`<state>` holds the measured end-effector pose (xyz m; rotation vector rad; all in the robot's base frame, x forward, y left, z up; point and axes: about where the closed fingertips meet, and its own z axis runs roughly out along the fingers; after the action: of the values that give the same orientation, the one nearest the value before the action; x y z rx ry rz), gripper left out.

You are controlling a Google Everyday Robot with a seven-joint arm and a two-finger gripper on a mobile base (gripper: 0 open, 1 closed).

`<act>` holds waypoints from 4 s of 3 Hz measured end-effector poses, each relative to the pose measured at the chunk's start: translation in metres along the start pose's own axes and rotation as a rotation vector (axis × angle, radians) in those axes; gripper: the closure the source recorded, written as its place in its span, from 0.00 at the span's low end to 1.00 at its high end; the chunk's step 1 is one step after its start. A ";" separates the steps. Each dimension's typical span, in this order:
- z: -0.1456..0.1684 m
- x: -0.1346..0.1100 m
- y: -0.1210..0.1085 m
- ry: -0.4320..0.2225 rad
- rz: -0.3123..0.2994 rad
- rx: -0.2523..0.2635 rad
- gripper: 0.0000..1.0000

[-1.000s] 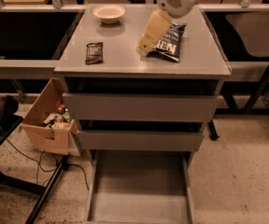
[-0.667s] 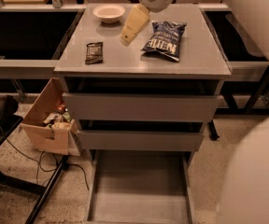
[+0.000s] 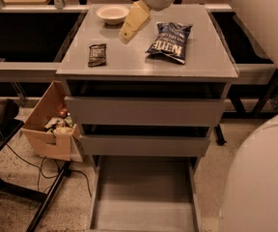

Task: Place rxbar chocolate into bottom drawer

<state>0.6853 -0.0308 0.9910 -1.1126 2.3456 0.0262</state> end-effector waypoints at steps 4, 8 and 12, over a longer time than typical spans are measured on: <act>0.155 -0.103 0.043 0.159 0.114 -0.119 0.00; 0.259 -0.104 0.070 0.225 0.208 -0.154 0.19; 0.229 -0.112 0.070 0.224 0.208 -0.153 1.00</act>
Offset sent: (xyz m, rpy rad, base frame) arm 0.1117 0.1519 -0.0051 -0.1295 0.1087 -0.0049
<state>0.7976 0.1498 0.8342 -0.9798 2.6909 0.1673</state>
